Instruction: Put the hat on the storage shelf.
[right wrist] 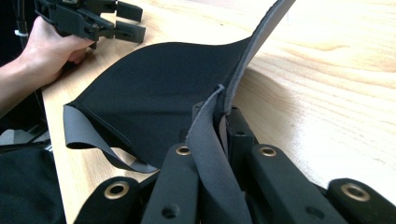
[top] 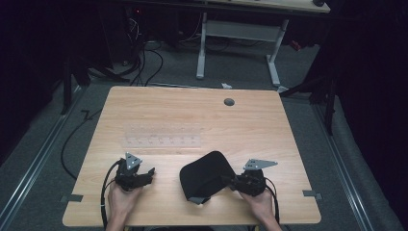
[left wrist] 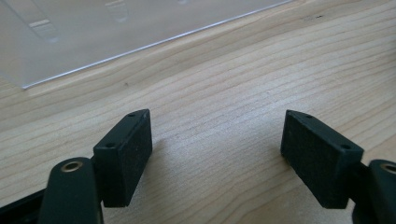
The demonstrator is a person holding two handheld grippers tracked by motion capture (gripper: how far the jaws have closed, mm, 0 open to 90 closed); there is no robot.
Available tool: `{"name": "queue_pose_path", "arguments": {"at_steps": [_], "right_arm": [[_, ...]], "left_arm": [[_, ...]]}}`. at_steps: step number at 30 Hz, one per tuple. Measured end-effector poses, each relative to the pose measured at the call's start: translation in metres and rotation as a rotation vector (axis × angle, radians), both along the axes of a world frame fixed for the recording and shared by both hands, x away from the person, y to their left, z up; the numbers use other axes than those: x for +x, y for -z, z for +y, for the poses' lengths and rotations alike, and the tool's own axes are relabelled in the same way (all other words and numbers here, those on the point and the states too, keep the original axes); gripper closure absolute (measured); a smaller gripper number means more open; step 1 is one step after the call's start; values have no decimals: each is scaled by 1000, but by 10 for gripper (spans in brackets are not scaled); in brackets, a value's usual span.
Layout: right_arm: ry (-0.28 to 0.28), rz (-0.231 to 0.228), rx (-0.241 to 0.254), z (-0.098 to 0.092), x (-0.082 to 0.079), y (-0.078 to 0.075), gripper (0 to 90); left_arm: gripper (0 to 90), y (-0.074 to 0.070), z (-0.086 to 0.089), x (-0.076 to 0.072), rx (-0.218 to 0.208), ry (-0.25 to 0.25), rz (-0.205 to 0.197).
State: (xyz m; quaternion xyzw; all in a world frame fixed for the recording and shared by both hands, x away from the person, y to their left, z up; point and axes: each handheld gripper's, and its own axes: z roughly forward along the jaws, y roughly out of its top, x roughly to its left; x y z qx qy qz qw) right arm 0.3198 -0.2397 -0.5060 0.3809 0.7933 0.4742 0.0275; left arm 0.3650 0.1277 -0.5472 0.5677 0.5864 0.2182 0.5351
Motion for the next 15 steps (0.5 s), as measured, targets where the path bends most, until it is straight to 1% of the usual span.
{"name": "queue_pose_path", "arguments": {"at_steps": [1,3,5,6,8,10,12,13,14,15], "right_arm": [[2,0,0,0,0,-1,859],[8,0,3,-1,1,-2,859],[16,6,24,-4,1,-4,859],[21,10,33,-5,2,-4,859],[31,17,44,-8,3,-5,859],[38,18,46,-10,3,-6,859],[47,16,46,-13,3,-9,858],[49,17,49,-13,3,-10,858],[46,10,44,-13,3,-12,858],[48,8,41,-12,2,-14,858]], "left_arm": [[253,-2,0,-1,-24,8,-1],[266,-4,-1,-3,-50,22,-7],[266,-7,-3,-4,-67,40,-5],[266,-8,-4,-6,-73,51,-10],[267,-11,-7,-9,-79,79,-13],[266,-11,-8,-10,-83,87,-14],[264,-15,-12,-14,-80,113,-23],[264,-19,-17,-19,-83,149,-42],[264,-19,-17,-19,-83,149,-42],[268,-24,-21,-23,-83,182,-60]]}}
